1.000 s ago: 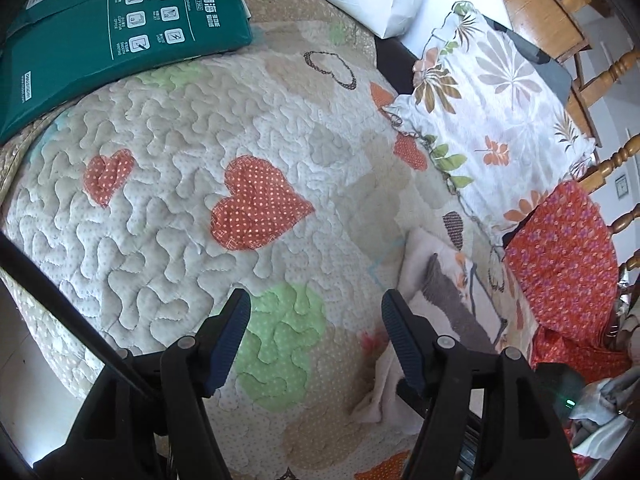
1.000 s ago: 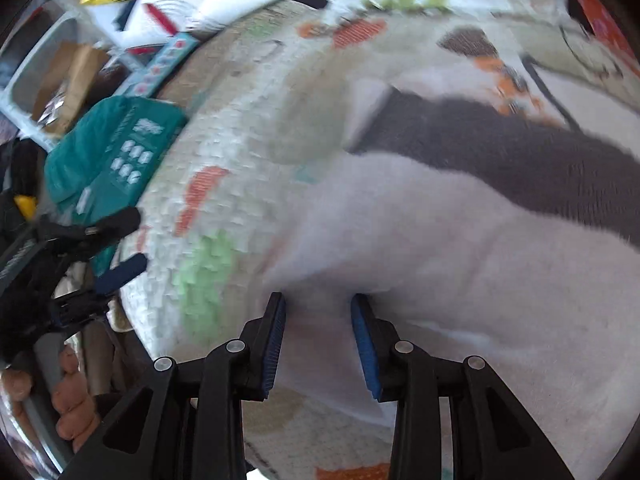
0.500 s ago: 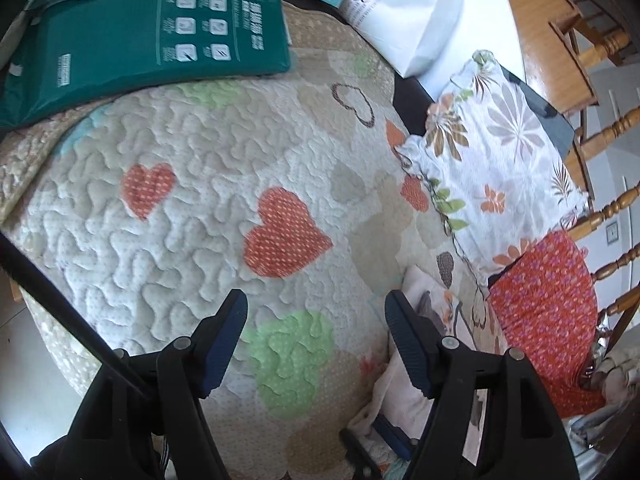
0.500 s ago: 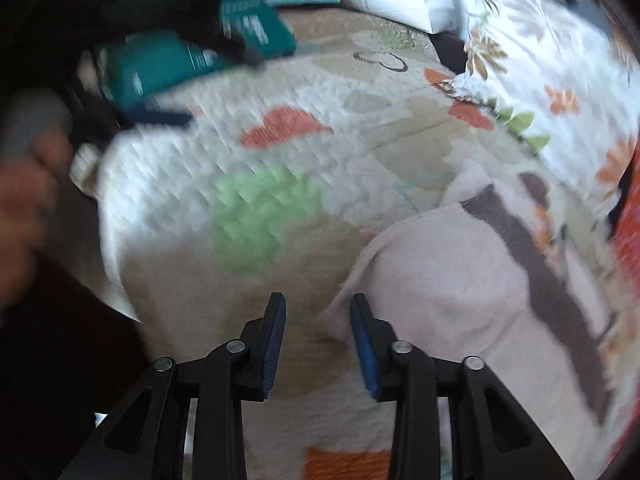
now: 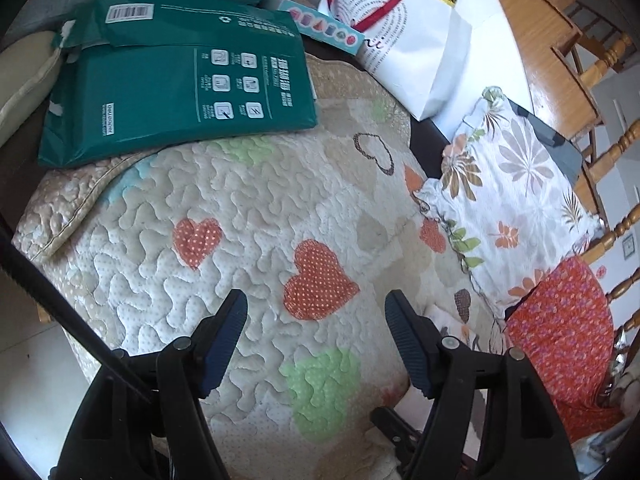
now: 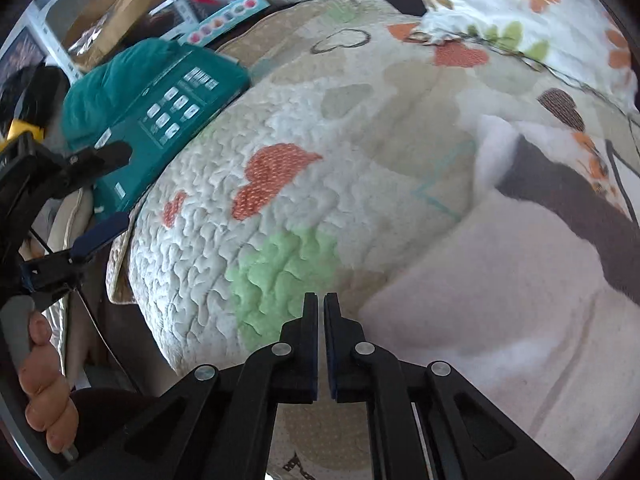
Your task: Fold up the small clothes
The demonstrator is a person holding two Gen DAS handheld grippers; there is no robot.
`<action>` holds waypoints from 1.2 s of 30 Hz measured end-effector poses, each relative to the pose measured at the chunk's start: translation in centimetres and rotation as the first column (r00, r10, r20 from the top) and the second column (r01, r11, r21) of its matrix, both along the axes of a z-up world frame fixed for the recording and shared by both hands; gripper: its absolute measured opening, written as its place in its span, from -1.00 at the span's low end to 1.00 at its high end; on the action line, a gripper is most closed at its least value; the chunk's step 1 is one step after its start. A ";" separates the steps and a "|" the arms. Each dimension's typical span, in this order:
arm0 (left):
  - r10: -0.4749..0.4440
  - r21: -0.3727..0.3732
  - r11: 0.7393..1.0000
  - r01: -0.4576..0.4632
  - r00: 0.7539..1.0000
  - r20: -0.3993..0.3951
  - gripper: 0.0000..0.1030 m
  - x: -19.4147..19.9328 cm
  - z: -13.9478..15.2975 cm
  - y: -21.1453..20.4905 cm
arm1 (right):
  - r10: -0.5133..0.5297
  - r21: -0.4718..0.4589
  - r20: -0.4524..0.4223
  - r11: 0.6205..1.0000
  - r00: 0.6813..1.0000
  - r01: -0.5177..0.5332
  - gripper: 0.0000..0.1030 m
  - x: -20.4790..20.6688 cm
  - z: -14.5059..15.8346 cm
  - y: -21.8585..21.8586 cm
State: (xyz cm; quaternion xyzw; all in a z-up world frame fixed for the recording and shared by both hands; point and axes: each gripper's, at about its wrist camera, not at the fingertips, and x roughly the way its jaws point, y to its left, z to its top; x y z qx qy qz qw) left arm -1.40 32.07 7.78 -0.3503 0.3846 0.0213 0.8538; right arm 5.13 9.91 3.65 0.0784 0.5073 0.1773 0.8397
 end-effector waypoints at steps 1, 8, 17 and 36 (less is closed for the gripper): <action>-0.008 0.008 1.000 0.008 1.000 0.000 0.36 0.0 0.0 -0.2 | -0.005 0.008 0.007 1.000 1.000 0.005 -0.90 -0.4 0.2 -0.4; -0.165 0.086 0.982 0.170 0.984 -0.066 0.38 1.4 -0.7 -4.7 | -0.124 -0.048 0.081 0.991 0.989 0.129 -0.66 -3.1 2.5 -8.7; -0.347 0.169 0.914 0.370 0.926 -0.147 0.38 2.1 -1.8 -11.6 | -0.481 -0.266 0.054 0.838 0.875 0.477 -0.69 -9.2 0.0 -27.3; -0.445 0.198 0.846 0.494 0.861 -0.246 0.39 2.6 -3.8 -17.8 | -0.631 -0.125 -0.084 0.774 0.771 0.620 -0.30 -18.2 -0.5 -34.4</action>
